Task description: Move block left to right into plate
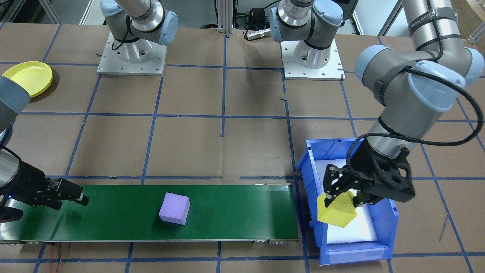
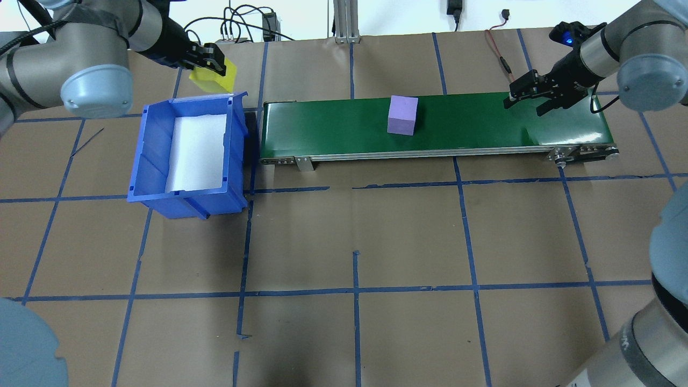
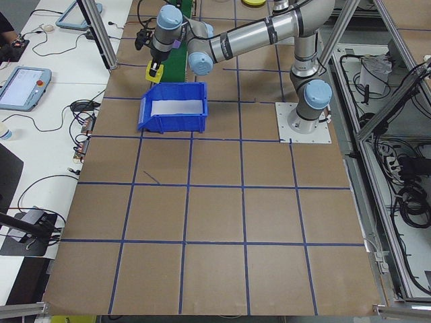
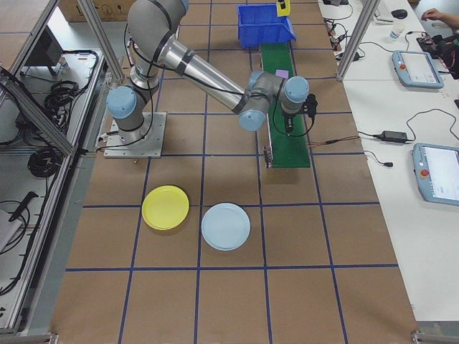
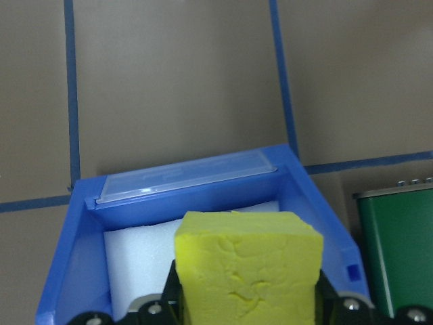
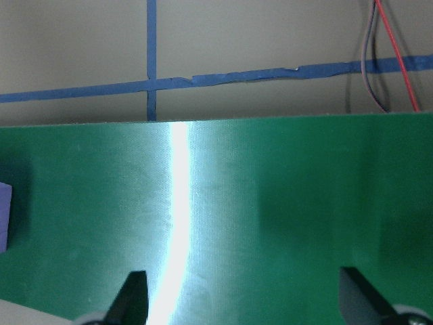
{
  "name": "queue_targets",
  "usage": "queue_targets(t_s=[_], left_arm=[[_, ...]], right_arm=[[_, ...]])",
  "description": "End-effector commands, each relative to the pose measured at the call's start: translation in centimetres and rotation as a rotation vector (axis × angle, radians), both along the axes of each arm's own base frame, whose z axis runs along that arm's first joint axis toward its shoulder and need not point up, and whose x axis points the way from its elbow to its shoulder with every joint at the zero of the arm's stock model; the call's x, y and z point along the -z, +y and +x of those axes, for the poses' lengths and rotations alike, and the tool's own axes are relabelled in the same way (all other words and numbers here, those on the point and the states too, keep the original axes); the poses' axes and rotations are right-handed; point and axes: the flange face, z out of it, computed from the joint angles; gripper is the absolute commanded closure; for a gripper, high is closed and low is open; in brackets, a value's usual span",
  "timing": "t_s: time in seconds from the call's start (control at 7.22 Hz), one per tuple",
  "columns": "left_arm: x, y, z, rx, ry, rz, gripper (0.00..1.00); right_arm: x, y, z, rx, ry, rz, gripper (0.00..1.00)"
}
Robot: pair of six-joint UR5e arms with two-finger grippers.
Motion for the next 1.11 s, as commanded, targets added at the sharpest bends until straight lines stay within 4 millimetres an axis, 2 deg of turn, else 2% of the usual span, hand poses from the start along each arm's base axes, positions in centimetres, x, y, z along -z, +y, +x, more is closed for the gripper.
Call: queue_targets(t_s=[0.0, 0.14, 0.28, 0.42, 0.69, 0.83, 0.97], left_arm=[[3.6, 0.6, -6.6, 0.091, 0.01, 0.055, 0.53], [5.0, 0.3, -7.2, 0.099, 0.009, 0.074, 0.53], [5.2, 0.3, -7.2, 0.098, 0.013, 0.078, 0.29], [5.0, 0.2, -7.2, 0.098, 0.011, 0.072, 0.0], [4.3, 0.2, -7.2, 0.097, 0.011, 0.062, 0.0], [2.5, 0.3, -7.0, 0.097, 0.002, 0.029, 0.0], [-0.4, 1.1, -6.0, 0.08, -0.02, -0.005, 0.0]], right_arm=[[0.0, 0.0, 0.1, 0.008, -0.001, 0.005, 0.0], [0.0, 0.0, 0.4, 0.029, -0.004, 0.014, 0.0], [0.1, -0.1, 0.5, 0.041, -0.004, 0.015, 0.0], [-0.1, -0.1, 0.7, 0.045, -0.012, 0.012, 0.0], [-0.2, -0.2, 0.7, 0.07, -0.015, 0.02, 0.0], [-0.5, -0.3, 1.0, 0.116, -0.02, 0.036, 0.0], [-0.5, -0.5, 3.3, 0.14, -0.024, 0.058, 0.0]])
